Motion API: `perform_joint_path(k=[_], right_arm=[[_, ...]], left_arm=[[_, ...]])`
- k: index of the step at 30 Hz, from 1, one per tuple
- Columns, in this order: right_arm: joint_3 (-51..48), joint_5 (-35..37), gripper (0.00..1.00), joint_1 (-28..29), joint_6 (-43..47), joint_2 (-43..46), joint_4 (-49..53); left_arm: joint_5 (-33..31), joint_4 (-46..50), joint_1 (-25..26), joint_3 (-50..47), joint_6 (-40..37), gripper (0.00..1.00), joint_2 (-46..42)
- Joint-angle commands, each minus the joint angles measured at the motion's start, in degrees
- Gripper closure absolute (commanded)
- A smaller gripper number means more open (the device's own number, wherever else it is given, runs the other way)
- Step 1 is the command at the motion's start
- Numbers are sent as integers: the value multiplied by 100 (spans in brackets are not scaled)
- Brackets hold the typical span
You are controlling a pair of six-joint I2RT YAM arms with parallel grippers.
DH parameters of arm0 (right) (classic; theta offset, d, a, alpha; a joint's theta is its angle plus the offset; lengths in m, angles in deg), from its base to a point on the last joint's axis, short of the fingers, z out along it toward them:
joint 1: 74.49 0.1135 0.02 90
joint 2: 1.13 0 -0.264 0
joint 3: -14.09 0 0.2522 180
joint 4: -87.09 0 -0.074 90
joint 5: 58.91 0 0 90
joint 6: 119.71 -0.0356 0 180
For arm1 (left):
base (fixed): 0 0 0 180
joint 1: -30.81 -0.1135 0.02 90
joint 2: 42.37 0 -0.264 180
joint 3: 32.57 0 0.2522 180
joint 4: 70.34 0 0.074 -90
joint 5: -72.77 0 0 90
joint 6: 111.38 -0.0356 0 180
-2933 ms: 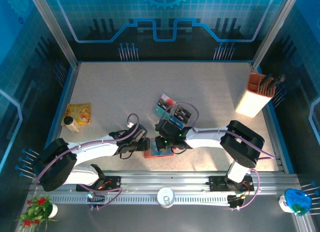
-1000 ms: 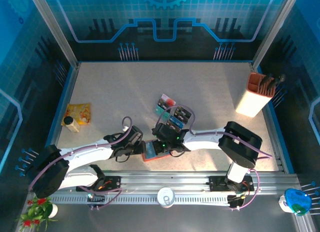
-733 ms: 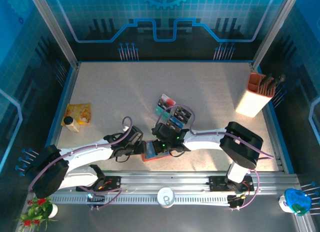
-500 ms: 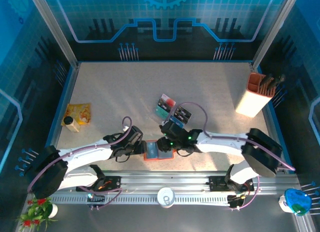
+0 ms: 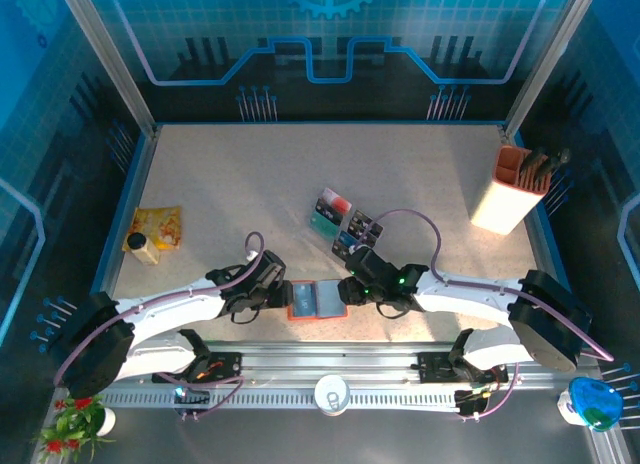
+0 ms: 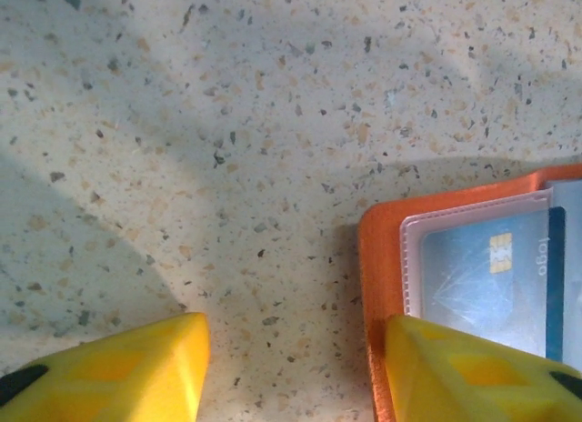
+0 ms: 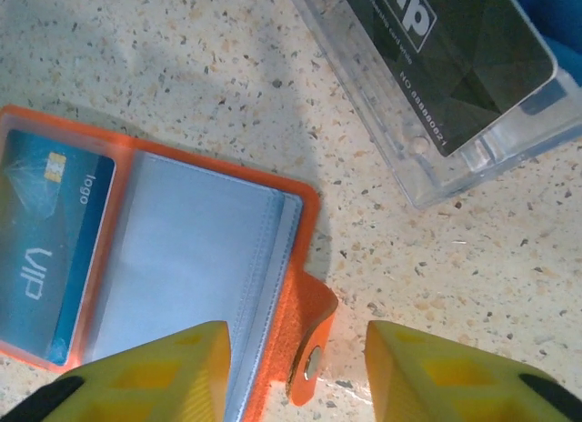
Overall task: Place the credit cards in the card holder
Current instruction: Insert the credit card into the card slot.
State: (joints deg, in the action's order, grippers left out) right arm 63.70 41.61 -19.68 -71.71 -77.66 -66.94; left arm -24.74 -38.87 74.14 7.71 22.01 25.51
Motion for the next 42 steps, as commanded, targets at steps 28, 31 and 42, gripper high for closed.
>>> perform_joint_path(k=[28,31,42], right_arm=[[959,-548,100,724,-375,-1640,-1229],[945,-492,100,724,-387,-1679,-1212],[1028,-585,100,742,-438,-1968,-1265]], left_arm=[[-182,-137,-34,-139,20,54,200],[-172,-162,-34,-146,12,54,214],[-146,-216,-36,-154,-16,54,259]])
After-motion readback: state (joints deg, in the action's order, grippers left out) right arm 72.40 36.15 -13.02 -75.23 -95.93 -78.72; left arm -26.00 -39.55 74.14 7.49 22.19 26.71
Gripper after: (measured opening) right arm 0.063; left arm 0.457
